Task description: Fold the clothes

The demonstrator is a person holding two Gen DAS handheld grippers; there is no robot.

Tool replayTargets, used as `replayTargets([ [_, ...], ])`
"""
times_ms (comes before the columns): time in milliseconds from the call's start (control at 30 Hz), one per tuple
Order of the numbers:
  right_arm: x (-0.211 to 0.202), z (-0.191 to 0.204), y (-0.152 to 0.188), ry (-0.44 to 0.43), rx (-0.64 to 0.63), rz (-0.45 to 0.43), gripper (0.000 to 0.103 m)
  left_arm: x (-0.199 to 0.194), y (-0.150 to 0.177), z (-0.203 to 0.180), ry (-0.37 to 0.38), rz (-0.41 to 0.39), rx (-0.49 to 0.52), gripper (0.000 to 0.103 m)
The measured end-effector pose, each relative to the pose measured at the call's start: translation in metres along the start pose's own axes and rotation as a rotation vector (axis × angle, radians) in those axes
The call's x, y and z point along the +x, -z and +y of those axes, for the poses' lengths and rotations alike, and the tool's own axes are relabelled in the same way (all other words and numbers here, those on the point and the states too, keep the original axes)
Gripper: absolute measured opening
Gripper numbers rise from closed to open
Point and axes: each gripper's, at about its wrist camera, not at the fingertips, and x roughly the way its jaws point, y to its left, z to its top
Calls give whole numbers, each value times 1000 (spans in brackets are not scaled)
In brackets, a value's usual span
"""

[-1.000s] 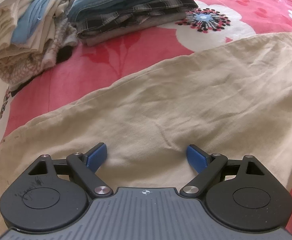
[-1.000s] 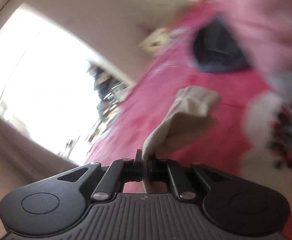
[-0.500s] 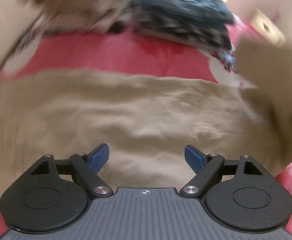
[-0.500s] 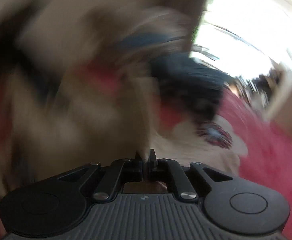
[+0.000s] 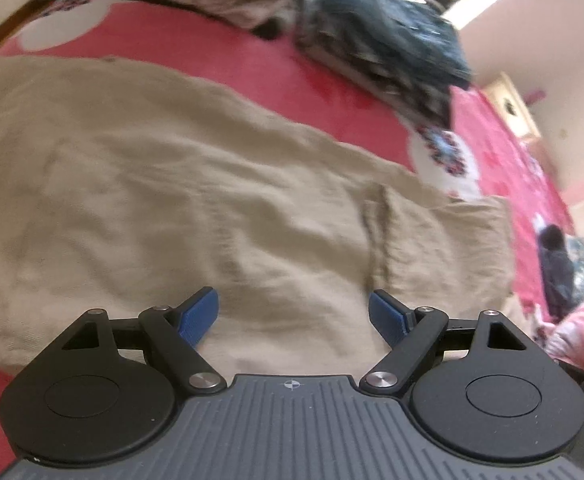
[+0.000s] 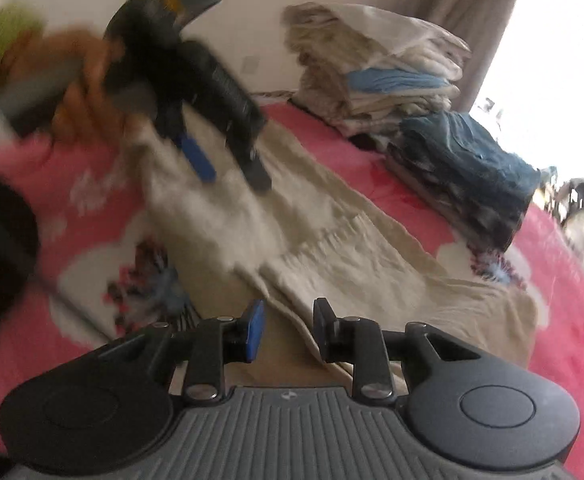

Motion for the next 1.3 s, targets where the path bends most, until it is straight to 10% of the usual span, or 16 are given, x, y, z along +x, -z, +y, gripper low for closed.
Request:
replayTargets([
  [600,60,-13,-9,-93,116,116,29,21,-1,-15,93,57,67,59],
  [700,62,-14,-8,-102,138,103,9,23,-2,-15,100,61,65,57],
  [933,24,-42,-17,-134,357,-21,5,21,-3,-13,116,71,83,55],
  [1300,54,-7,-1,-113,286,84,8,21,-6,-13,121,77,74,55],
])
